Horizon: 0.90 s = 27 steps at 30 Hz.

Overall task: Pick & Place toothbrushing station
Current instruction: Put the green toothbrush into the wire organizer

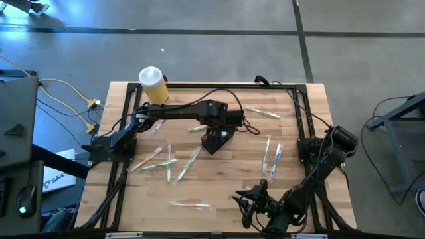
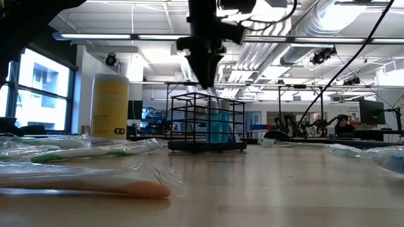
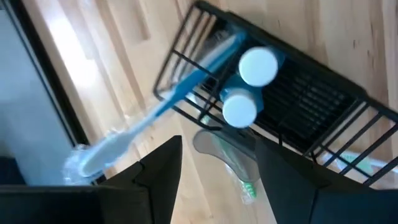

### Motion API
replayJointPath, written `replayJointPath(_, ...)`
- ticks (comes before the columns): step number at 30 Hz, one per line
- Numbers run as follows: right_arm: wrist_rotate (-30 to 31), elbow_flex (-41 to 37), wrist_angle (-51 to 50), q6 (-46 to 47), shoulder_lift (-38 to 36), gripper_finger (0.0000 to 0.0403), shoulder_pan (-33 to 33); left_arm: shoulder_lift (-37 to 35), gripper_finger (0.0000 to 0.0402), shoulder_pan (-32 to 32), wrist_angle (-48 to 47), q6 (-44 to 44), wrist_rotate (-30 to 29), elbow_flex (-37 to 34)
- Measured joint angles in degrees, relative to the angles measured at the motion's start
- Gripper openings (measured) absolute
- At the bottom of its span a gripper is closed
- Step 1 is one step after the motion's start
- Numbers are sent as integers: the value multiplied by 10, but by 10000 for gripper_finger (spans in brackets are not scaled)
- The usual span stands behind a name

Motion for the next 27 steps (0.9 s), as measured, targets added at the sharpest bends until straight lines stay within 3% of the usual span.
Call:
replayJointPath(7,0,0,0,-7,0,109,0,1,196,-9,-54,-13,5,78)
replayJointPath(13,0,0,1,-32,0,109,0,-28,196,-25,-88,-48,-8,83)
replayJointPath(18,-4,0,2,-68,0,109,0,-64,196,-46,-115,-140,-5,78)
replayJointPath(24,-5,0,0,-116,0,109,1,-108,196,-94,-120,-260,75,74)
replayJointPath(27,-5,0,-2,-147,0,109,2,-122,196,-131,-119,-323,85,75)
